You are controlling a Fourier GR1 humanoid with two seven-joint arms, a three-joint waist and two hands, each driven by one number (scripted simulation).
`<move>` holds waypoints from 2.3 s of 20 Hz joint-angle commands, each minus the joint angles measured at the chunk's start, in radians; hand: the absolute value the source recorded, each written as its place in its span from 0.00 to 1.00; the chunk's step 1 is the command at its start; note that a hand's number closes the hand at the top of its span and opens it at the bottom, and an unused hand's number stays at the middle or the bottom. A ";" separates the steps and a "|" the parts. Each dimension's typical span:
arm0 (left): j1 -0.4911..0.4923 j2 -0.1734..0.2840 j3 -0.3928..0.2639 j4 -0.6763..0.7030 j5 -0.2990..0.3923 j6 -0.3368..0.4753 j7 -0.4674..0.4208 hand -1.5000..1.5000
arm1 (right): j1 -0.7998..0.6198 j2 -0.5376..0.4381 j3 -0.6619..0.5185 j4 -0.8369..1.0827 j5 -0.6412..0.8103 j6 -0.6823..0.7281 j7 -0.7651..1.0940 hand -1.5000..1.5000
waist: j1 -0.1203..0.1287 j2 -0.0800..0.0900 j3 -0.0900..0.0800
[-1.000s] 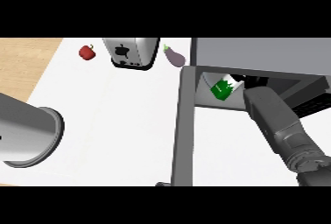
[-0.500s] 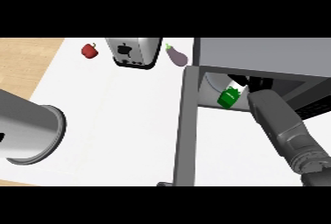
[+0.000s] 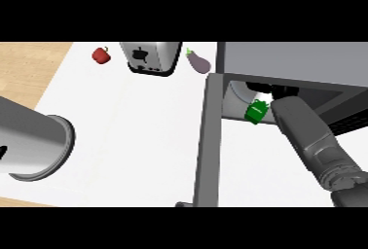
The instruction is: Pick up the milk, place it into the microwave and close the microwave
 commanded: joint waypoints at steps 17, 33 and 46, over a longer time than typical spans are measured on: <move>-0.045 0.012 0.024 0.103 -0.030 0.009 -0.010 0.00 | -0.019 0.047 0.016 -0.004 0.028 0.029 0.010 0.00 | -0.033 -0.008 -0.012; -0.019 -0.034 0.016 0.063 -0.078 0.025 -0.036 0.00 | 0.155 0.053 -0.086 -0.106 -0.066 0.276 -0.201 0.00 | -0.080 -0.036 -0.012; 0.037 -0.038 -0.076 0.052 -0.045 -0.109 -0.022 0.00 | 0.263 0.193 -0.125 -0.189 -0.132 0.473 -0.274 0.00 | -0.116 -0.055 -0.015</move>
